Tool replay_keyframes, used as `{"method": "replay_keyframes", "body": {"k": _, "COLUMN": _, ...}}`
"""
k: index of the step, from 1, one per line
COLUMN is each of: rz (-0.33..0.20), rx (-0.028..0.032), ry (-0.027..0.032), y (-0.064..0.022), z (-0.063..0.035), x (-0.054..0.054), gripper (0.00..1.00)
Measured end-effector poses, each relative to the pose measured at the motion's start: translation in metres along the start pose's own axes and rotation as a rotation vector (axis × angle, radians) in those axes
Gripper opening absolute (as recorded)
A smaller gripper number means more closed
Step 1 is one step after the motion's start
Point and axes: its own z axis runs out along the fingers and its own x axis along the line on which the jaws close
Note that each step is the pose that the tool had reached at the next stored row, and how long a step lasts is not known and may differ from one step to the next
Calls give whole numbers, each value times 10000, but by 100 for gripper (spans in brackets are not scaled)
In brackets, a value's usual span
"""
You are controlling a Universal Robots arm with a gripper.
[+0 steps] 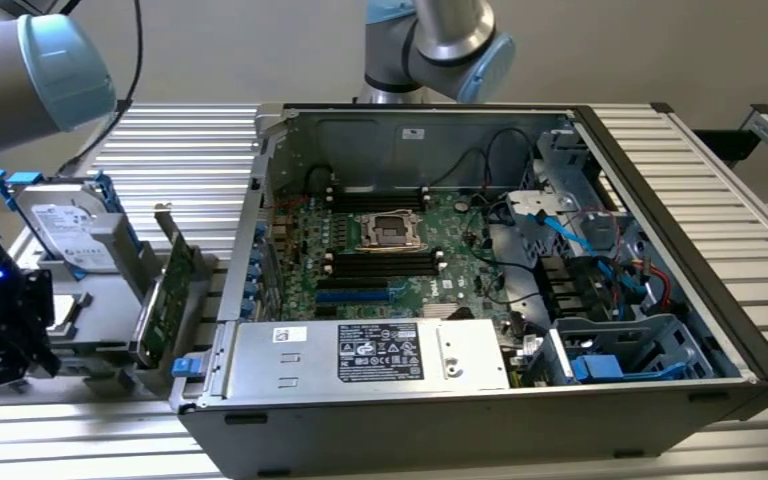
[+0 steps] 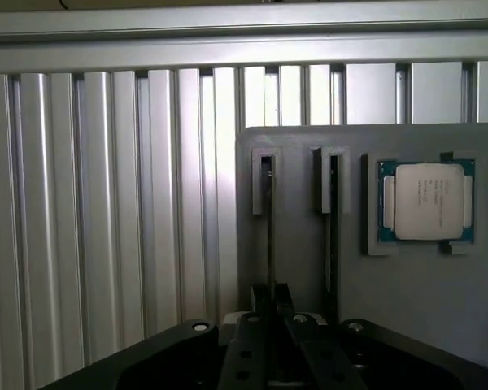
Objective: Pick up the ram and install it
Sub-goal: 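Pick up the ram and move it above insertion slot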
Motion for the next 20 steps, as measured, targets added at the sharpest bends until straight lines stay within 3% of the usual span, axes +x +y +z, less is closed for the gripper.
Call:
{"method": "replay_keyframes", "body": {"k": 16, "rz": -1, "rx": 0, "ry": -1, "y": 15, "z": -725, "x": 15, "gripper": 14}}
{"method": "replay_keyframes", "body": {"k": 20, "rz": 0, "rx": 3, "ry": -2, "y": 7, "z": -869, "x": -47, "gripper": 14}}
